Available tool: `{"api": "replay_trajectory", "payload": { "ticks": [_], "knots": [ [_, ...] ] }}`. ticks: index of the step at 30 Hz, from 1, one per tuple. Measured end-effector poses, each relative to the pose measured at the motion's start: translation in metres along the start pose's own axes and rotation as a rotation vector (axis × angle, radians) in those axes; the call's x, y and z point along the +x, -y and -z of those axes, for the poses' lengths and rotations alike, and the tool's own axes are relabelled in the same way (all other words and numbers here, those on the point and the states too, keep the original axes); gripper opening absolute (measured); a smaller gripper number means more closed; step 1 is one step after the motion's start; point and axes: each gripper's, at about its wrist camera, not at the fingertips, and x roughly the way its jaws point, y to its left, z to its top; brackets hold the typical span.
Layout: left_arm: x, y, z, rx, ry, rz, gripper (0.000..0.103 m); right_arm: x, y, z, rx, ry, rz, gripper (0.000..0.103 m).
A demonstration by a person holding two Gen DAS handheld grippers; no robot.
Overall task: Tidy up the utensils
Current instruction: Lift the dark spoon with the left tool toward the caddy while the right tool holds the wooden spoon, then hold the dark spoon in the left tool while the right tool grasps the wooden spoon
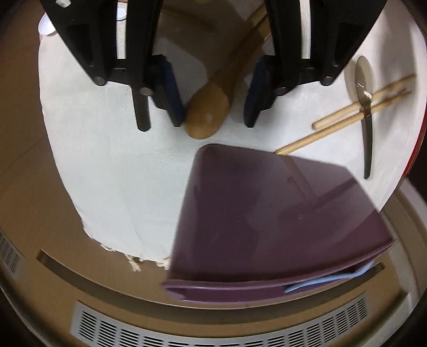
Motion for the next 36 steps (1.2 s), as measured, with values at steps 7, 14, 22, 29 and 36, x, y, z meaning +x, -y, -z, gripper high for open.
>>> {"api": "replay_trajectory", "payload": {
  "ticks": [7, 14, 22, 29, 36],
  "knots": [
    [0.059, -0.051, 0.018, -0.216, -0.296, -0.035, 0.029, -0.024, 0.0, 0.011, -0.069, 0.024, -0.079, 0.032],
    [0.129, -0.053, 0.03, -0.322, -0.502, -0.052, 0.048, -0.068, -0.002, 0.015, -0.115, 0.124, -0.128, 0.032],
    [0.183, -0.032, 0.016, -0.188, -0.504, -0.288, 0.048, -0.088, -0.01, 0.023, -0.159, 0.175, -0.126, 0.032],
    [0.174, -0.016, 0.029, -0.028, -0.45, -0.291, 0.017, -0.1, -0.001, 0.03, -0.149, 0.199, -0.142, 0.031],
    [0.089, -0.002, 0.045, -0.006, -0.299, -0.125, 0.012, -0.128, 0.004, 0.039, -0.166, 0.26, -0.151, 0.028]
  ]
}}
